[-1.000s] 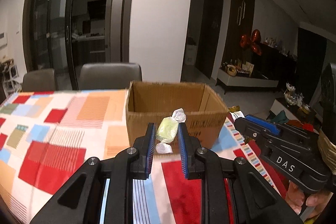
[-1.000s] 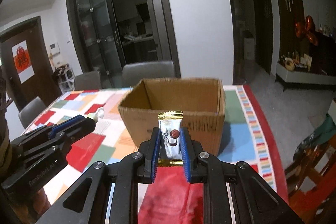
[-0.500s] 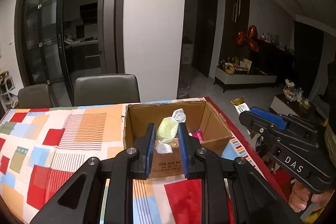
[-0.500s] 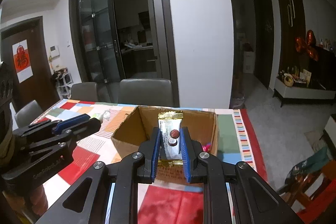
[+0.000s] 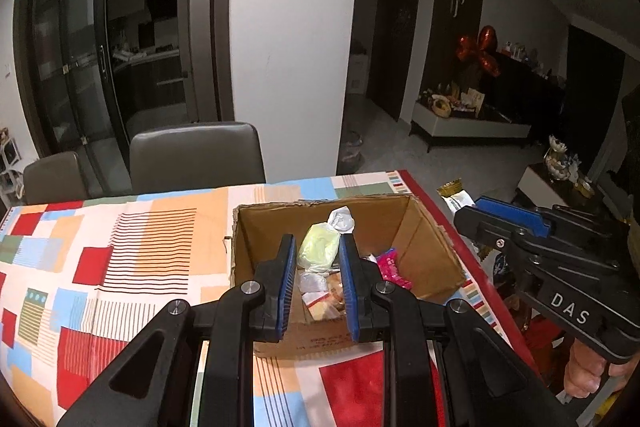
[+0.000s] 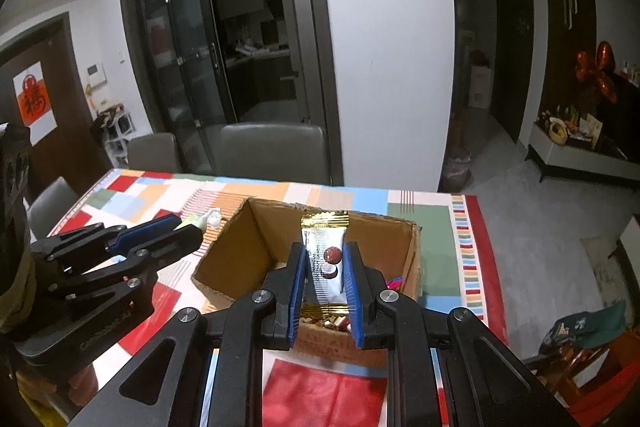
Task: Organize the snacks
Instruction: 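Carry both candies over the box and open both grippers to drop them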
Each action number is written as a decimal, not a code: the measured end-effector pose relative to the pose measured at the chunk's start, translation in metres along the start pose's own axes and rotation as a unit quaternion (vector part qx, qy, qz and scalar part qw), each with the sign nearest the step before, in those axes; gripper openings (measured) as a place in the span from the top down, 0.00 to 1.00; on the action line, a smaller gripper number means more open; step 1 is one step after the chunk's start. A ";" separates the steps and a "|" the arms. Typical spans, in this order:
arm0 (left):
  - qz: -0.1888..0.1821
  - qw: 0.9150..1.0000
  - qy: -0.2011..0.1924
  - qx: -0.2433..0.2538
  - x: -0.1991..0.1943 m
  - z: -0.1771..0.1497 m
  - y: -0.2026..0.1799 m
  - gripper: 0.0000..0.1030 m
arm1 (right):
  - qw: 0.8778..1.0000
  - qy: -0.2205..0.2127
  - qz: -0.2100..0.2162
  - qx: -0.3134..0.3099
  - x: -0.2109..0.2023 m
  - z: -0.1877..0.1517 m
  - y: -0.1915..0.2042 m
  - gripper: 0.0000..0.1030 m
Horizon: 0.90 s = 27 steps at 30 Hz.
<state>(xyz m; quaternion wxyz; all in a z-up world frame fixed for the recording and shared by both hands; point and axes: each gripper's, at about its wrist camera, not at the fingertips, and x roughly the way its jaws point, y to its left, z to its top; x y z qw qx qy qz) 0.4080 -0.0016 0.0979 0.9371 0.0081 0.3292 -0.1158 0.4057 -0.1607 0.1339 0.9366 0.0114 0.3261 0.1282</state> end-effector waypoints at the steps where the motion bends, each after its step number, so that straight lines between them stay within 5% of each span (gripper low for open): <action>1: 0.000 1.000 0.004 0.001 0.003 0.002 0.001 0.78 | 1.000 0.005 0.000 -0.001 0.004 0.001 -0.002 0.80; 12: 0.019 0.999 0.036 0.005 0.042 0.014 0.003 0.78 | 0.997 0.080 -0.002 0.024 0.053 0.007 -0.018 0.80; 17: 0.059 0.997 0.047 0.006 0.050 0.008 0.004 0.51 | 0.994 0.103 -0.014 0.031 0.065 0.003 -0.023 0.79; 20: 0.086 0.995 0.057 0.006 0.050 0.000 0.004 0.41 | 0.993 0.109 -0.029 0.040 0.066 -0.002 -0.026 0.52; 27: 0.101 0.994 0.043 0.005 0.025 -0.019 0.002 0.26 | 0.993 0.103 -0.049 0.035 0.046 -0.012 -0.025 0.39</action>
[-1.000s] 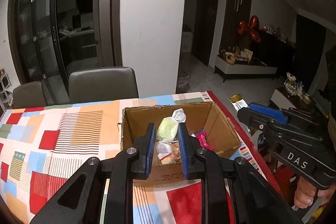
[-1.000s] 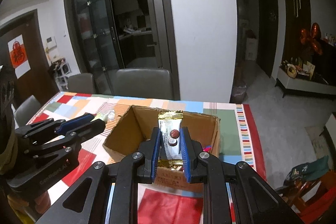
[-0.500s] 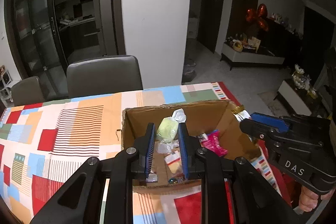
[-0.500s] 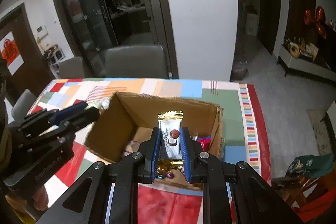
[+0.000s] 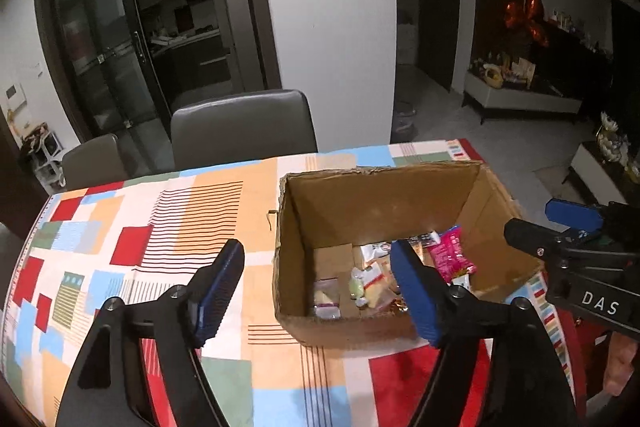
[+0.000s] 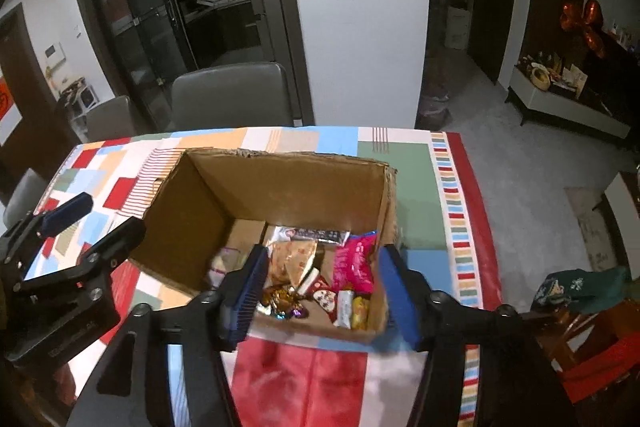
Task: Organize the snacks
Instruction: 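Carry both candies over the box and open both grippers to drop them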
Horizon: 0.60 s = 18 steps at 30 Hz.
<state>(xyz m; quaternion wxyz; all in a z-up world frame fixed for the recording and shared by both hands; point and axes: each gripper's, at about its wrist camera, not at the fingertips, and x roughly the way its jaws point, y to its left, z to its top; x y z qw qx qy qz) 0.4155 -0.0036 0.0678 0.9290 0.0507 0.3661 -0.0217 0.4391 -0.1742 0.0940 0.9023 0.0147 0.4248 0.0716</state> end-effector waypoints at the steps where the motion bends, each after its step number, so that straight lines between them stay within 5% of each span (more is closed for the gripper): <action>1: 0.002 1.000 -0.007 0.000 -0.008 -0.003 0.000 0.23 | 1.000 -0.005 0.000 -0.002 -0.004 -0.003 -0.001 0.39; 18: 0.032 0.991 -0.130 -0.016 -0.133 -0.060 0.003 0.00 | 0.992 -0.122 -0.004 -0.017 -0.115 -0.070 0.010 0.20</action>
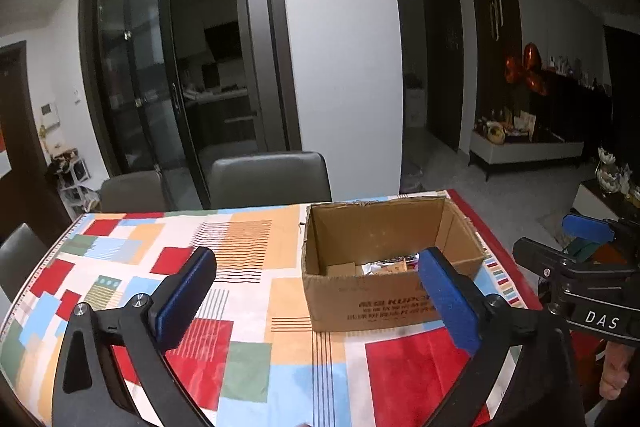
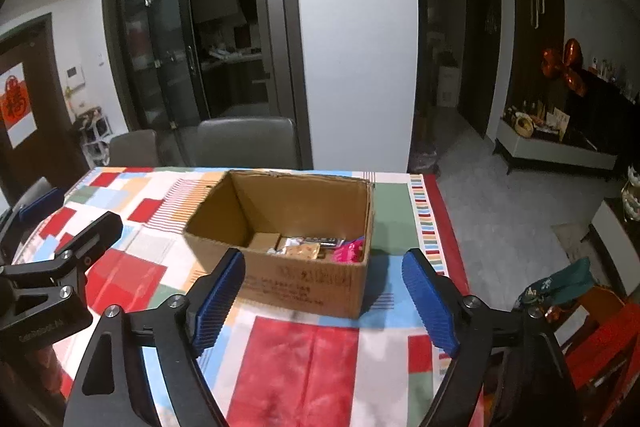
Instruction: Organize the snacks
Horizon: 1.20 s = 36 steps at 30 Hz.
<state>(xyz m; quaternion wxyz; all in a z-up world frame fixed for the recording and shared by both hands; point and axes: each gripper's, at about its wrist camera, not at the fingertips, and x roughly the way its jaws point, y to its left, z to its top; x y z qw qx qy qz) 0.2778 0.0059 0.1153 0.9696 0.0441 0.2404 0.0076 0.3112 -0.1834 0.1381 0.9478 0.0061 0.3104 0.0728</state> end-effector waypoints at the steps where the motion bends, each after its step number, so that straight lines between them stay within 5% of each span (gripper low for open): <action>1: 0.001 1.000 -0.005 0.000 -0.009 -0.005 0.001 0.00 | 1.000 -0.006 0.001 -0.002 -0.007 -0.004 0.001 0.19; 17: -0.004 0.999 -0.031 -0.013 -0.101 -0.074 -0.006 0.00 | 0.999 -0.051 -0.002 -0.004 -0.085 -0.081 0.006 0.16; 36: -0.007 0.999 -0.047 -0.005 -0.148 -0.105 -0.020 0.00 | 0.998 -0.049 0.026 0.026 -0.118 -0.134 -0.003 0.16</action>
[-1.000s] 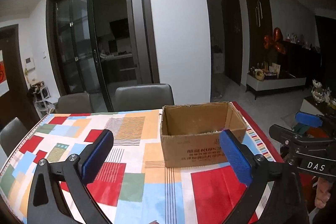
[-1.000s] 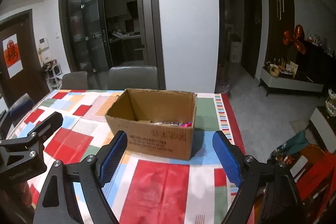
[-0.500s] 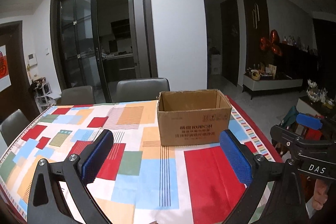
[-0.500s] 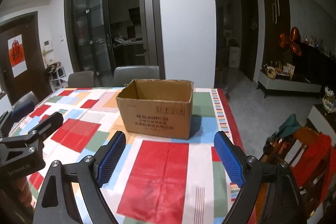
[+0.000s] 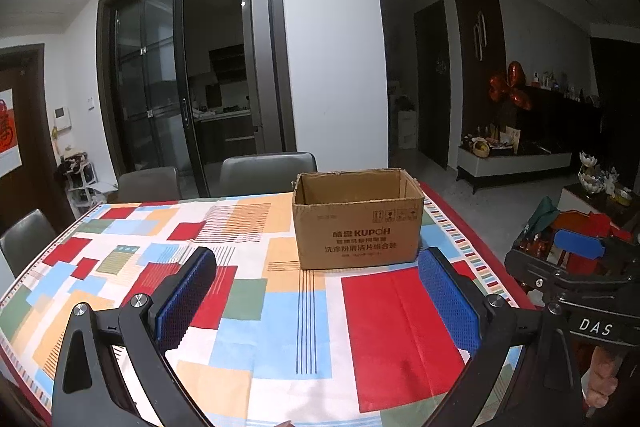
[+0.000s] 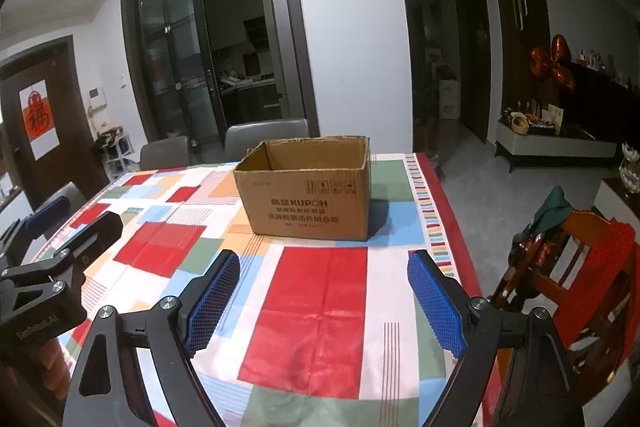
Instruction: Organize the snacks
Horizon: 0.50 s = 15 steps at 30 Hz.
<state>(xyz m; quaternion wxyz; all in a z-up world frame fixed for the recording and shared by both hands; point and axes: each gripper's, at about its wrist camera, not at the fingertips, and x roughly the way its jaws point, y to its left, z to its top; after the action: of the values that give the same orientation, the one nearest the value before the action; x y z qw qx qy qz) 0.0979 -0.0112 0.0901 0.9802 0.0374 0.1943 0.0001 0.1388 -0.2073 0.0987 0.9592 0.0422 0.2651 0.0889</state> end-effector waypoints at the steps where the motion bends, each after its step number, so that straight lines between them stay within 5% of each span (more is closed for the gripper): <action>1: 0.000 1.000 -0.001 -0.001 -0.001 -0.001 0.001 0.00 | 1.000 0.000 0.001 0.001 -0.001 -0.002 0.000 0.16; 15: -0.014 1.000 -0.001 -0.005 -0.015 -0.010 0.000 0.00 | 1.000 -0.006 -0.004 -0.001 -0.016 -0.018 0.001 0.16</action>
<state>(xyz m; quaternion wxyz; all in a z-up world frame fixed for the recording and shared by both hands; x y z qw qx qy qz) 0.0806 -0.0107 0.0869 0.9804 0.0301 0.1942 -0.0127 0.1160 -0.2084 0.0916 0.9610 0.0410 0.2599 0.0853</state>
